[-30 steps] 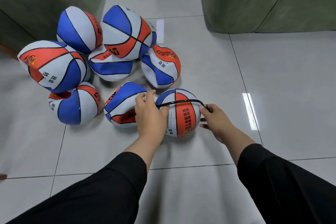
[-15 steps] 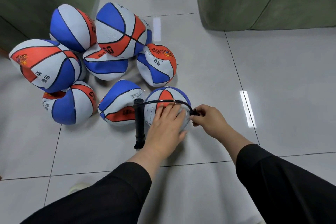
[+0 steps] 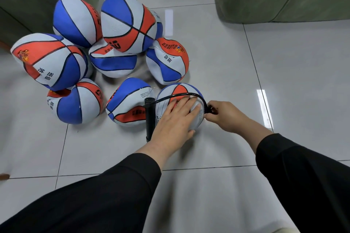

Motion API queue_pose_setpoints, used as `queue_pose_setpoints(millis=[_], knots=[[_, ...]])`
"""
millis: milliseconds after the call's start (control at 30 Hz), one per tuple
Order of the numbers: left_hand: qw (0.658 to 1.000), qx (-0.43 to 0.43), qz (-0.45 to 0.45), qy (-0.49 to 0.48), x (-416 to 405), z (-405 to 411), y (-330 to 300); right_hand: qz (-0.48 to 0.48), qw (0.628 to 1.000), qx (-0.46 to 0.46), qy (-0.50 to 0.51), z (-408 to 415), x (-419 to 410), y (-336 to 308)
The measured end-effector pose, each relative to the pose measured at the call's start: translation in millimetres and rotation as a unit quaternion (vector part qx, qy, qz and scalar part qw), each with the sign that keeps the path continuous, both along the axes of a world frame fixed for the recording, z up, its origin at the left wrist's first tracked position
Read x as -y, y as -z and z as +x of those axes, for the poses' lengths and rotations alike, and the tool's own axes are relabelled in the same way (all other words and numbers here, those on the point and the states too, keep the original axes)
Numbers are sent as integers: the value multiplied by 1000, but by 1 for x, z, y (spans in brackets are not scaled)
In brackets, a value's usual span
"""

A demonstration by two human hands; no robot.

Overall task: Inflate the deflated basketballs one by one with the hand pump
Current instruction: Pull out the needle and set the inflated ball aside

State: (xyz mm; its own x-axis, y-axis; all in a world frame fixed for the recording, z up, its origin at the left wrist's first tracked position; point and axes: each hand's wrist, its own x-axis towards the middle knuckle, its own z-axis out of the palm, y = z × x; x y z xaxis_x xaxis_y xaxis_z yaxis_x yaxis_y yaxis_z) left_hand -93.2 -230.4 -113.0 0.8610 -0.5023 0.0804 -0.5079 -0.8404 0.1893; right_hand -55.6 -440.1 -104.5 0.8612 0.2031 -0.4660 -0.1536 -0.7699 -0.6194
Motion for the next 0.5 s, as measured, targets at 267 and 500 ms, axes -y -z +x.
queue_pose_setpoints(millis=[267, 500], knots=[[1000, 0, -27, 8, -6, 5, 1, 59, 997, -41, 29, 0, 2, 1], [998, 11, -58, 1, -2, 7, 2, 74, 993, -39, 87, -5, 30, -11]])
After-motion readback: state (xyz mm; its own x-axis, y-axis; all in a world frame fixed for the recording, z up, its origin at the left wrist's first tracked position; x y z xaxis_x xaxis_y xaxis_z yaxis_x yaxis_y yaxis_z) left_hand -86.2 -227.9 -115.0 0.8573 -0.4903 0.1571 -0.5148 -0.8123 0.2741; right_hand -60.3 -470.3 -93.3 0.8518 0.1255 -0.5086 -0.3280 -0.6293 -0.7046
